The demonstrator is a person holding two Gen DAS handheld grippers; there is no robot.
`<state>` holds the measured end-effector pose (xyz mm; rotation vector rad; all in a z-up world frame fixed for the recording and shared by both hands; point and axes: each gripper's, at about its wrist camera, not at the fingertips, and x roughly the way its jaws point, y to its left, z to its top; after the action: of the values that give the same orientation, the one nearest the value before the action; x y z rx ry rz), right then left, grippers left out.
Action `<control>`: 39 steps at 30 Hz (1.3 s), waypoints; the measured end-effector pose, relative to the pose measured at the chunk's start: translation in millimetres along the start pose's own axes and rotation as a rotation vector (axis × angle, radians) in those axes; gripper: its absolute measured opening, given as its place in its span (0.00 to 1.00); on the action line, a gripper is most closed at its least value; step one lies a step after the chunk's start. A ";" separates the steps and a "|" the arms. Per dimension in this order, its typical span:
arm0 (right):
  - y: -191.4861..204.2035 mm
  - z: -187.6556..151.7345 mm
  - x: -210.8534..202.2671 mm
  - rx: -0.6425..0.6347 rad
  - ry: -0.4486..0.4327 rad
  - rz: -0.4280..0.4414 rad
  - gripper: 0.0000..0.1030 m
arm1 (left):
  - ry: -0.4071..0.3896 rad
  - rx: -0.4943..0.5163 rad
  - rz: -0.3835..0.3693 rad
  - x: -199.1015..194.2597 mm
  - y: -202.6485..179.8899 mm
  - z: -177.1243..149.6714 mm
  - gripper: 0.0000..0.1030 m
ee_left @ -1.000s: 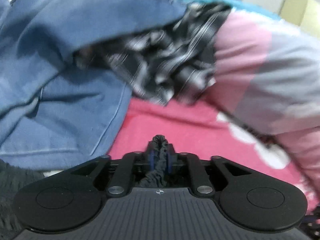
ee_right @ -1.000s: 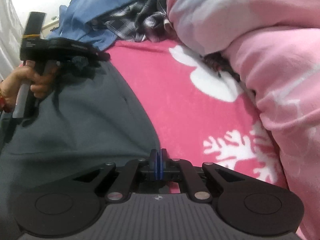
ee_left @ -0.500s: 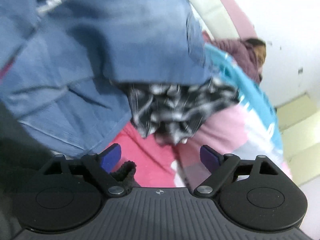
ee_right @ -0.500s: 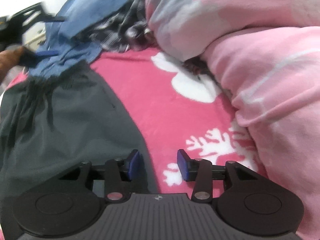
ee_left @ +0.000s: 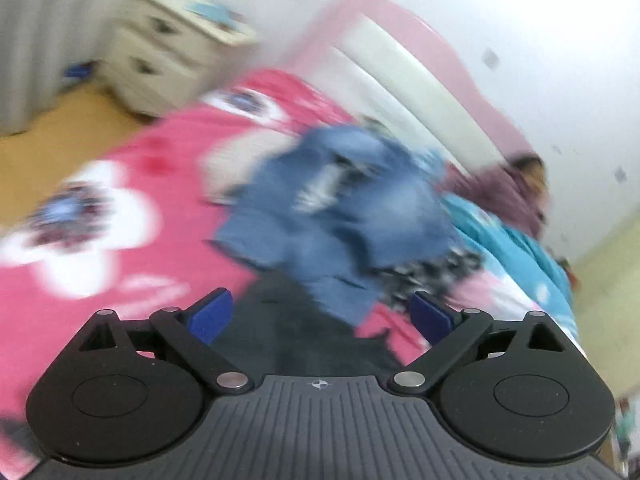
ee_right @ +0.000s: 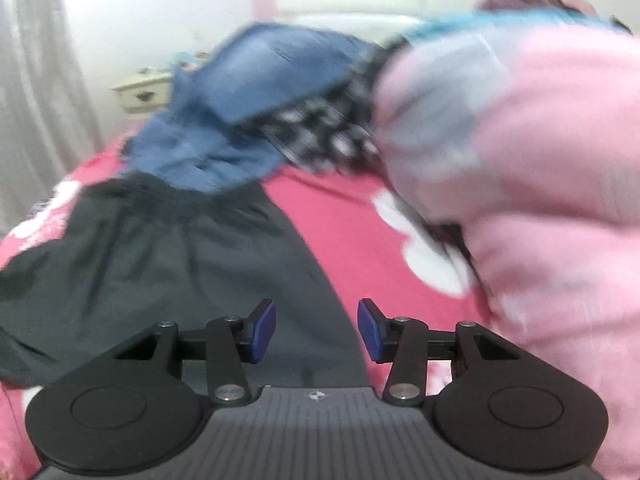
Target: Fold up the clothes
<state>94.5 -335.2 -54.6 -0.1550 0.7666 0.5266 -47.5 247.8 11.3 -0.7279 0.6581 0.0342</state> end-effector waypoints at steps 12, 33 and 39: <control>229.1 -18.7 -22.0 -0.720 0.018 0.433 0.46 | 0.090 -0.183 0.292 -42.1 136.3 -103.3 0.92; 350.5 -59.8 86.1 -0.772 0.039 0.635 0.15 | 0.193 -0.120 0.335 -6.8 163.1 -130.3 0.91; 279.3 -12.9 142.2 -0.049 0.293 0.738 0.40 | 0.212 -0.111 0.333 0.7 162.7 -133.1 0.91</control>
<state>30.0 -42.6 -147.6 0.0147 1.0981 1.2418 -160.2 287.1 -161.7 -0.7279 0.9812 0.3047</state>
